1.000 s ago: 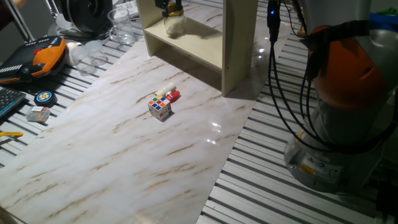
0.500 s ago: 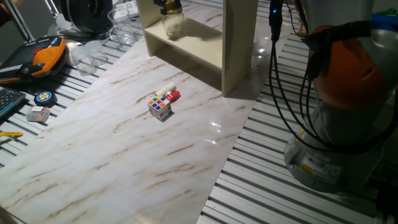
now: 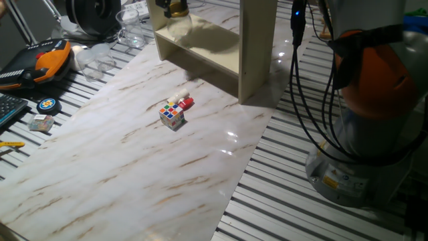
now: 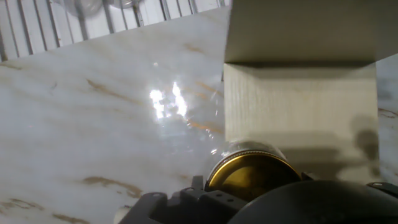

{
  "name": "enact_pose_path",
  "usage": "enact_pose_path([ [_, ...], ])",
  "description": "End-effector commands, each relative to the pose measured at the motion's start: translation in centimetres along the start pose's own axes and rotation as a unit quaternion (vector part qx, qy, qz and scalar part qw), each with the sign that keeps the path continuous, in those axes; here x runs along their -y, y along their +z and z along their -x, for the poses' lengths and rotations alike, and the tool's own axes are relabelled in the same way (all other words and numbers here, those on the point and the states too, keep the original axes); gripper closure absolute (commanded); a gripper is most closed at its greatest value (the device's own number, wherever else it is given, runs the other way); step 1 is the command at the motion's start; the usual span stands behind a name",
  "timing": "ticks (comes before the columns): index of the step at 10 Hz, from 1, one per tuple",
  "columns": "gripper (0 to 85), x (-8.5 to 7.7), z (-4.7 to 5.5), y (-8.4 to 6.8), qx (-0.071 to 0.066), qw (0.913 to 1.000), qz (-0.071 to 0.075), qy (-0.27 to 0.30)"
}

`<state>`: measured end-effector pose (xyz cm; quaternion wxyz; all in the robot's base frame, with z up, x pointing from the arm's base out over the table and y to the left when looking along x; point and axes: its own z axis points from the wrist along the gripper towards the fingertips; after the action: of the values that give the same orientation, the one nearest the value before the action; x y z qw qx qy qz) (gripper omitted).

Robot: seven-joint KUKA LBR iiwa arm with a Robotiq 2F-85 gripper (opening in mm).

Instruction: Take the object down from the shelf

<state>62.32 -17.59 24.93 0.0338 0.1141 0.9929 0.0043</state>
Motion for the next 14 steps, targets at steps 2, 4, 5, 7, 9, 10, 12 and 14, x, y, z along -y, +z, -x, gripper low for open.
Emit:
enact_pose_path([
  [2, 85.0, -3.5, -1.3, 1.1, -0.001, 0.9999, 0.003, 0.013],
  [4, 85.0, -5.0, -2.2, 1.8, 0.002, 0.9997, 0.004, 0.025],
  [5, 85.0, -5.8, -2.8, 2.3, 0.006, 0.9994, 0.005, 0.034],
  [7, 85.0, -7.1, -4.0, 3.3, 0.015, 0.9990, -0.002, 0.041],
  [9, 85.0, -8.0, -4.9, 4.2, 0.018, 0.9988, -0.005, 0.045],
  [10, 85.0, -8.5, -5.3, 4.8, 0.019, 0.9987, -0.005, 0.046],
  [12, 85.0, -8.7, -5.4, 5.0, 0.023, 0.9987, -0.005, 0.045],
  [14, 85.0, -8.7, -5.4, 5.0, 0.011, 0.9993, 0.000, 0.037],
])
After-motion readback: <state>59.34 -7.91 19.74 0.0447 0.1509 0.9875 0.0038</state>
